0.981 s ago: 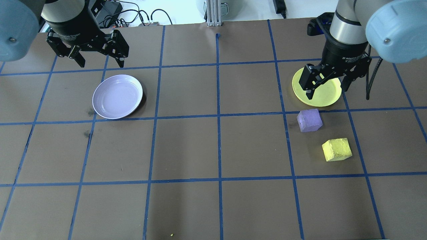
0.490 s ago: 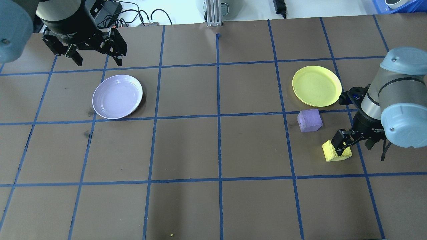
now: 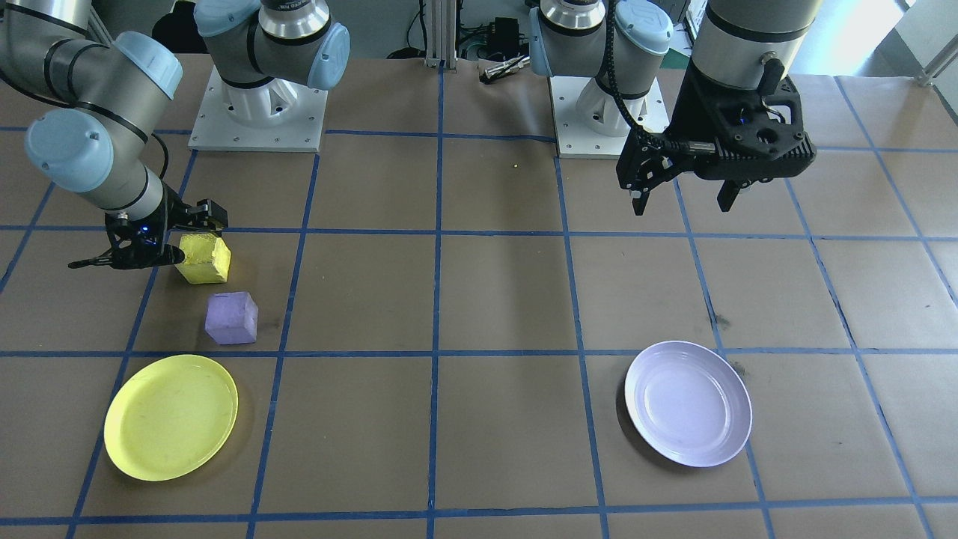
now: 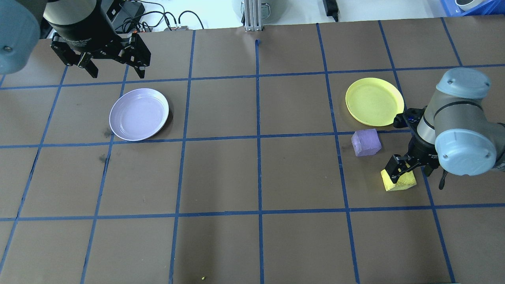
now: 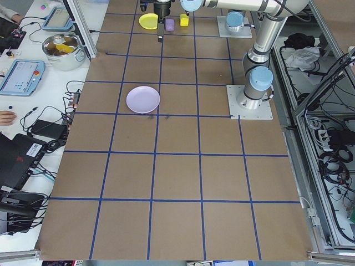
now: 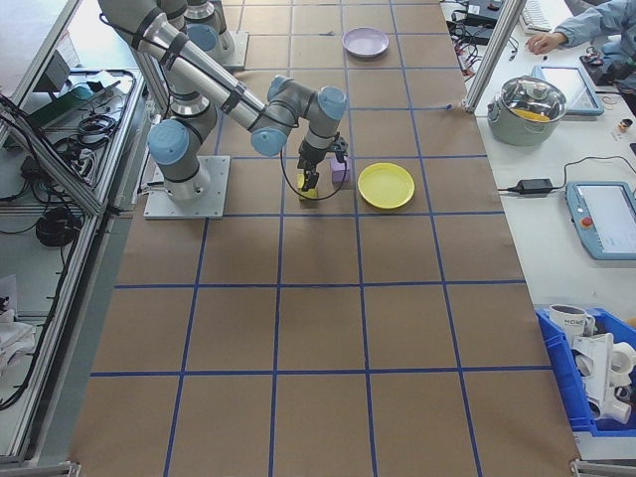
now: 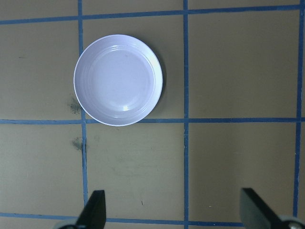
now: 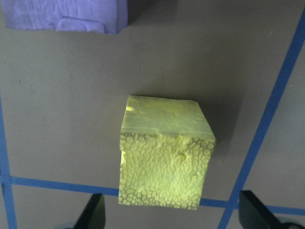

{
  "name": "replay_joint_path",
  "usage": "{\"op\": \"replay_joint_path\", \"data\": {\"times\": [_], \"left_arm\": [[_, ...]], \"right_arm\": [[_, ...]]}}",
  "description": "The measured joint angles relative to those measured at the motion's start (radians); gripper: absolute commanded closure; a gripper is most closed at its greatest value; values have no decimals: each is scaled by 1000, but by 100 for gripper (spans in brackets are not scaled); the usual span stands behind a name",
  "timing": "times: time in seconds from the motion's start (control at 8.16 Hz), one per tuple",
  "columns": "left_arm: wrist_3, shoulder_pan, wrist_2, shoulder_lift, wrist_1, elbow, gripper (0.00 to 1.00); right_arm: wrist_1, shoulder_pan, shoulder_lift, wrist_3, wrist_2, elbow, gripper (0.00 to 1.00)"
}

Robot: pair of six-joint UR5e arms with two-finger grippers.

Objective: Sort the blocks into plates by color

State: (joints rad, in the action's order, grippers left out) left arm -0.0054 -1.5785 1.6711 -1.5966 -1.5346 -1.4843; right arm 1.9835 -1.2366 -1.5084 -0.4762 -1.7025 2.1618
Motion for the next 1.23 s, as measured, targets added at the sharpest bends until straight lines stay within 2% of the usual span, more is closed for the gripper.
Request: {"op": "replay_joint_path", "data": {"times": [0.12,0.25,0.37,0.49,0.86,0.98,1.23], "left_arm": [[0,0,0,-1,0,1,0],[0,0,-1,-2,0,2,0],[0,0,-2,-3,1,3,0],[-1,0,-2,-4,0,1,0],[-6,0,-2,-4,-1,0,0],[-5,0,-2,-5,-1,0,0],[-2,1,-3,-8,0,3,0]], "right_arm": [[20,0,25,0,0,1,20],[38,0,45,0,0,2,39],[51,0,60,0,0,3,43],[57,0,71,1,0,3,53],[55,0,81,14,1,-13,53],[35,-1,78,17,-1,-44,52],[-65,-8,92,51,0,-188,47]]}}
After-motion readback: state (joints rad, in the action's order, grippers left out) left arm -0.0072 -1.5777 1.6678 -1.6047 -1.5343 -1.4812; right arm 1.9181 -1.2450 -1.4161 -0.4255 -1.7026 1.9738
